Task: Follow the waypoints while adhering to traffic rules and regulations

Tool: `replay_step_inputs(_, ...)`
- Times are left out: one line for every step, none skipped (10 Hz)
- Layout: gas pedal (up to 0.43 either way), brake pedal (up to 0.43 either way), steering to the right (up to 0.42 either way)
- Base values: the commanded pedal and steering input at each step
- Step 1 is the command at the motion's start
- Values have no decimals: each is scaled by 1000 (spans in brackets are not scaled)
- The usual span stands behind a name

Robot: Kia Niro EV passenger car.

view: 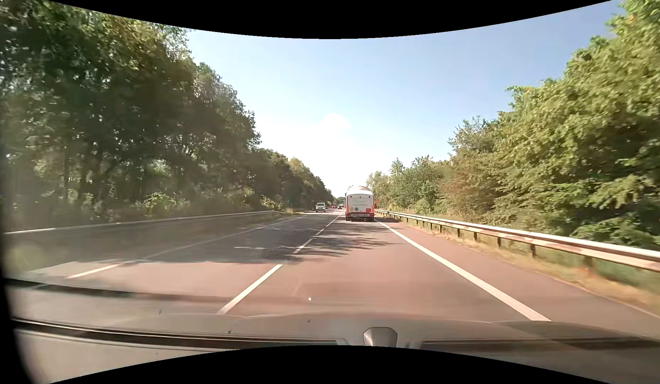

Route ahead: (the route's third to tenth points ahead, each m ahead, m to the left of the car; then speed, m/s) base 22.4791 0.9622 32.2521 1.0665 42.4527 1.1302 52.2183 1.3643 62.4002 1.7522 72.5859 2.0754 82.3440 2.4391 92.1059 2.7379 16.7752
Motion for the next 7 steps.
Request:
replay_step_inputs(0,6,5)
replay_step_inputs(0,6,6)
replay_step_inputs(0,6,6)
replay_step_inputs(0,6,3)
replay_step_inputs(0,6,3)
replay_step_inputs(0,6,2)
replay_step_inputs(0,6,3)
